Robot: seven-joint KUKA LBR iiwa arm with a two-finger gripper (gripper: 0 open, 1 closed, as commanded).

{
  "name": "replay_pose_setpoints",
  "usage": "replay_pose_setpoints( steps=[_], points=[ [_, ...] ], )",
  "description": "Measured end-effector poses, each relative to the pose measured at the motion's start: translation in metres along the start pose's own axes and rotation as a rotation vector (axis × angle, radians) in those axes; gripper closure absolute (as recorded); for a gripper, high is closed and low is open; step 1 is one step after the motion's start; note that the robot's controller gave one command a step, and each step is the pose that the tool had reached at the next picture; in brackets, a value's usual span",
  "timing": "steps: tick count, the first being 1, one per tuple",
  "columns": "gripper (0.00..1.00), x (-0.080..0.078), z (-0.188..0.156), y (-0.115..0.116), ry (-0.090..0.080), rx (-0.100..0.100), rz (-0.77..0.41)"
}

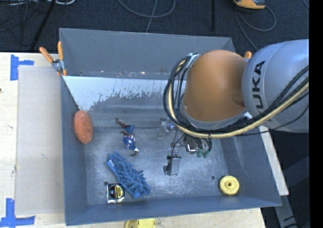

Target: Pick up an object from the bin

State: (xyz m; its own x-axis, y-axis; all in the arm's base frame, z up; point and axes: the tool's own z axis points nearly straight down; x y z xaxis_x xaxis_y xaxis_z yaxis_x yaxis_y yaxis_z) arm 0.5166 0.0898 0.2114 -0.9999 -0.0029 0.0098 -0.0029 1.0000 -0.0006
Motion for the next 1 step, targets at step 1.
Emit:
replay_pose_setpoints(
  steps=[1],
  points=[
    [0.00,-0.0016,-0.0042,-0.0005,-0.008,-0.001,0.002]
  ],
)
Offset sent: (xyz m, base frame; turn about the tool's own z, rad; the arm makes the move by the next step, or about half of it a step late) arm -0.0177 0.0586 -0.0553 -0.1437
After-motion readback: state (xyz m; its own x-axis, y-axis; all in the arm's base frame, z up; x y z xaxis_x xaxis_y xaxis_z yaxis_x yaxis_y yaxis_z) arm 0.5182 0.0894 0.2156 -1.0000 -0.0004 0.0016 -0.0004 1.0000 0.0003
